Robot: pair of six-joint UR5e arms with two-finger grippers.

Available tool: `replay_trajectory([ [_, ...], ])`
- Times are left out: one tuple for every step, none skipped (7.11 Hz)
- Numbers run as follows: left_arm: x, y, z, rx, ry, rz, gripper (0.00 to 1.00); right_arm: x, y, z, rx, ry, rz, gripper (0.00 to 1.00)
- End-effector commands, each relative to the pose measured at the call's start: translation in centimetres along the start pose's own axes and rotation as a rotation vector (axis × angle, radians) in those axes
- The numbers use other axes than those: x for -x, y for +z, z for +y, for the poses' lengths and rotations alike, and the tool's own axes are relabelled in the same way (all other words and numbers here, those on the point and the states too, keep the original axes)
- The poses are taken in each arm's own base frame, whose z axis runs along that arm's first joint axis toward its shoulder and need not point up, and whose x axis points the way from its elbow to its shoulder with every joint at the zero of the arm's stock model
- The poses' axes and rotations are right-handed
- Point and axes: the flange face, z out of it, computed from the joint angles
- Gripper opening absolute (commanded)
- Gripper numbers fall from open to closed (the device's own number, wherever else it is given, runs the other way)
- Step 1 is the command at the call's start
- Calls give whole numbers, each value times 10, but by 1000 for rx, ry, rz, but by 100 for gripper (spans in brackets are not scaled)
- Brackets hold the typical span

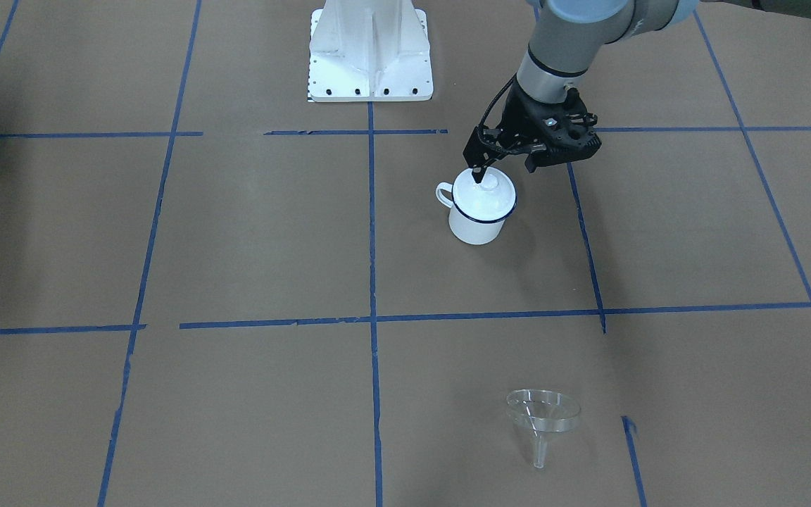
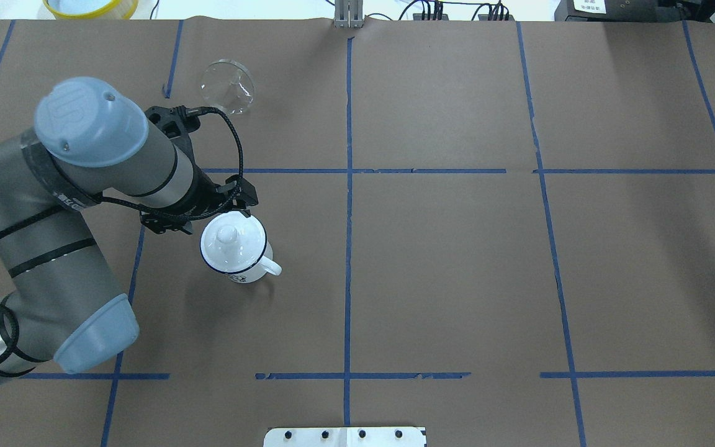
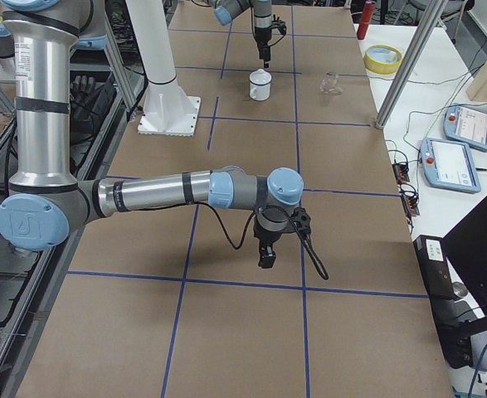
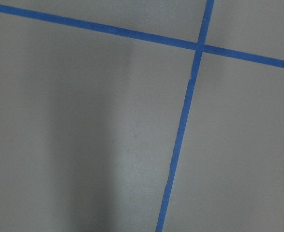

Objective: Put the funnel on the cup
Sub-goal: 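Lower the left gripper and grasp the white lid's knob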

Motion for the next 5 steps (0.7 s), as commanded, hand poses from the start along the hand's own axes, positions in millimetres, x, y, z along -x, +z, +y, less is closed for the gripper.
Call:
replay_trajectory([
  [-5,18,11,-2,5,-26,97,0,0,0,0,-1,0,100],
  [-5,20,13,1,8,-27,86,0,0,0,0,1,0,100],
  [-5,20,14,2,9,-27,73,0,0,0,0,-1,0,100],
  [-5,20,14,2,9,-27,55,0,0,0,0,1,0,100],
  [-6,19,15,2,10,-24,29,0,0,0,0,-1,0,100],
])
